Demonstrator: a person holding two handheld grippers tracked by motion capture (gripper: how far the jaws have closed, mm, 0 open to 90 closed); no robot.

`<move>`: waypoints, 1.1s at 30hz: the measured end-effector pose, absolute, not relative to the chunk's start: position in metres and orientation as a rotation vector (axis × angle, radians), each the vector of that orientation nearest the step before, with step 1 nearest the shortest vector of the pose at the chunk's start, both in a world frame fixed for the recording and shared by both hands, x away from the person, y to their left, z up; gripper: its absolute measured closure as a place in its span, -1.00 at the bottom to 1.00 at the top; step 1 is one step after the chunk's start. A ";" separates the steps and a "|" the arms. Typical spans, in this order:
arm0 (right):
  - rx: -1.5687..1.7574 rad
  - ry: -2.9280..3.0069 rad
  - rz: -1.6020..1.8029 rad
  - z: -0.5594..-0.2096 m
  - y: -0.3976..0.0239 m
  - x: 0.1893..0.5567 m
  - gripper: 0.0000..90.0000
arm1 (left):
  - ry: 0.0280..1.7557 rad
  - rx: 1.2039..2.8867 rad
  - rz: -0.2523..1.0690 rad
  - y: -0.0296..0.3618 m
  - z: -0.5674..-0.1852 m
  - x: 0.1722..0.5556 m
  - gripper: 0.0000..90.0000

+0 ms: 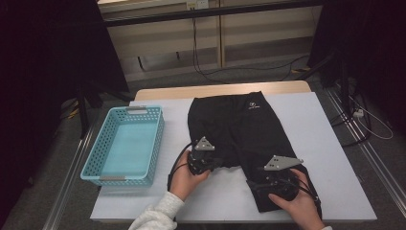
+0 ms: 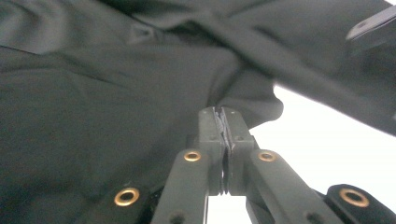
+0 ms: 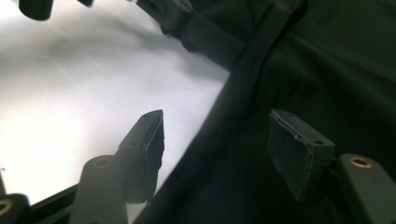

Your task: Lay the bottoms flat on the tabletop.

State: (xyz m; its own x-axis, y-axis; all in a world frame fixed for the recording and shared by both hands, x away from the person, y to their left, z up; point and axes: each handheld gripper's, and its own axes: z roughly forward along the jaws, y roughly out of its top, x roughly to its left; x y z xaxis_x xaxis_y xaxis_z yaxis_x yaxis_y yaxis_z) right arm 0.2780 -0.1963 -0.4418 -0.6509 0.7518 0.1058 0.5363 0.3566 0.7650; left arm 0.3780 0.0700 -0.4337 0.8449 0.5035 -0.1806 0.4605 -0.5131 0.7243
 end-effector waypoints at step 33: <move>0.993 2.438 1.234 -0.439 -0.153 0.303 -0.24 | 0.763 2.175 -0.006 0.107 -0.432 0.359 0.93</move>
State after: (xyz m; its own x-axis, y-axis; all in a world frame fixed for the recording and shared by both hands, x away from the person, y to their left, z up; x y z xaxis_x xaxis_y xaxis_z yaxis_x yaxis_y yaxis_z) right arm 0.3031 -0.1527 -0.4387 -0.7427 0.6633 0.0918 0.4666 0.4144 0.7814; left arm 0.3589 0.1068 -0.4317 0.8171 0.5196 -0.2495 0.5232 -0.4870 0.6994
